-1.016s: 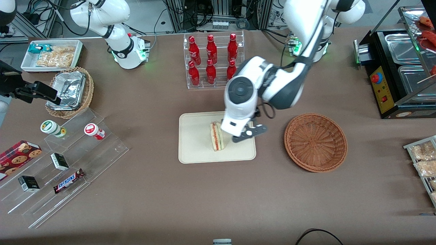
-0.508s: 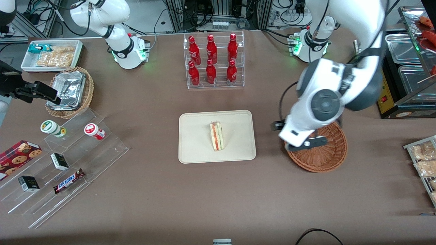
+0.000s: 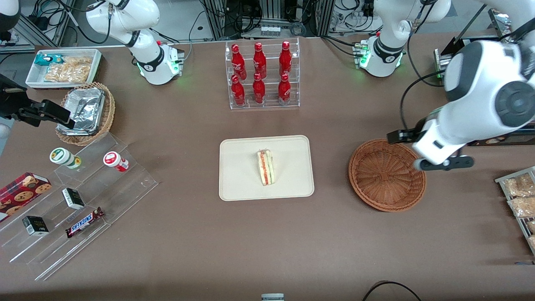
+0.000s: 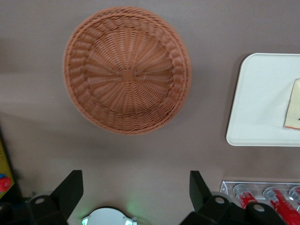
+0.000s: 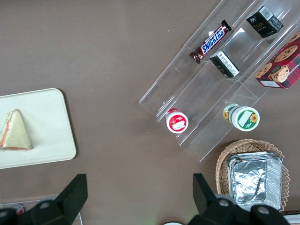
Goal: Place sandwich from basket to tray
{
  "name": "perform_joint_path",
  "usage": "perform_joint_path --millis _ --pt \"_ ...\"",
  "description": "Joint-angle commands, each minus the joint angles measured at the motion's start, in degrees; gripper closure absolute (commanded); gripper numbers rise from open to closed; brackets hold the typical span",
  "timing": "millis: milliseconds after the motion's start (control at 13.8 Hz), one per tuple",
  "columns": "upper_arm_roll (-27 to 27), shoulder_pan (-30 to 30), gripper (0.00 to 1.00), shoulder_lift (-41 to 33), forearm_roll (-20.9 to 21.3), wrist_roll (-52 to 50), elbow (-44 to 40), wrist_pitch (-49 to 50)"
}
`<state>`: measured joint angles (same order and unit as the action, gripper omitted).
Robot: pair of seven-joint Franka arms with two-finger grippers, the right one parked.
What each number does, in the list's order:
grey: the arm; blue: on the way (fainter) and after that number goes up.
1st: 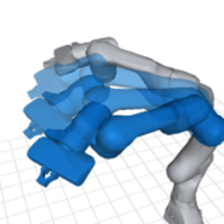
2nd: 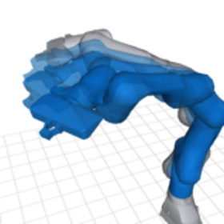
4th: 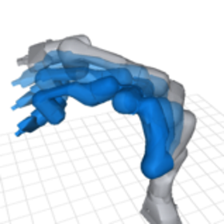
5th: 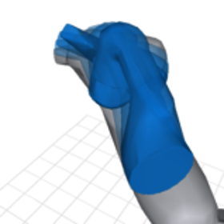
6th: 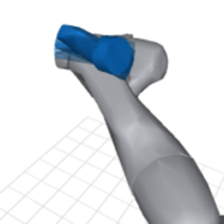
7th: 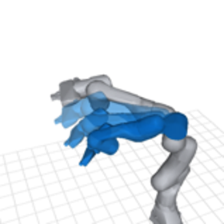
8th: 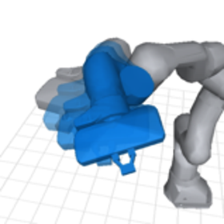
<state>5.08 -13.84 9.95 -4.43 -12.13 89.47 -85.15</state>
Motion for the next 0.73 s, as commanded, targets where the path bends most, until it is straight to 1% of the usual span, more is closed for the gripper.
perform_joint_path --millis 0,218,290,363,435,508,653 --pt "-4.4 7.5 0.00 -4.4 0.9 5.3 1.5 2.2" --pt "-11.8 16.0 0.00 -7.8 3.3 6.9 1.7 3.0" --pt "-13.9 18.0 0.00 -8.6 5.0 6.9 1.7 3.3" --pt "-16.1 19.1 0.00 -9.4 7.9 6.9 1.8 3.4" --pt "-18.3 20.8 0.00 -10.0 9.5 6.9 1.8 3.5" --pt "-19.0 21.7 0.00 -10.6 9.5 6.9 1.8 3.8" --pt "-18.3 21.8 0.00 -11.0 9.2 6.9 1.4 3.4"
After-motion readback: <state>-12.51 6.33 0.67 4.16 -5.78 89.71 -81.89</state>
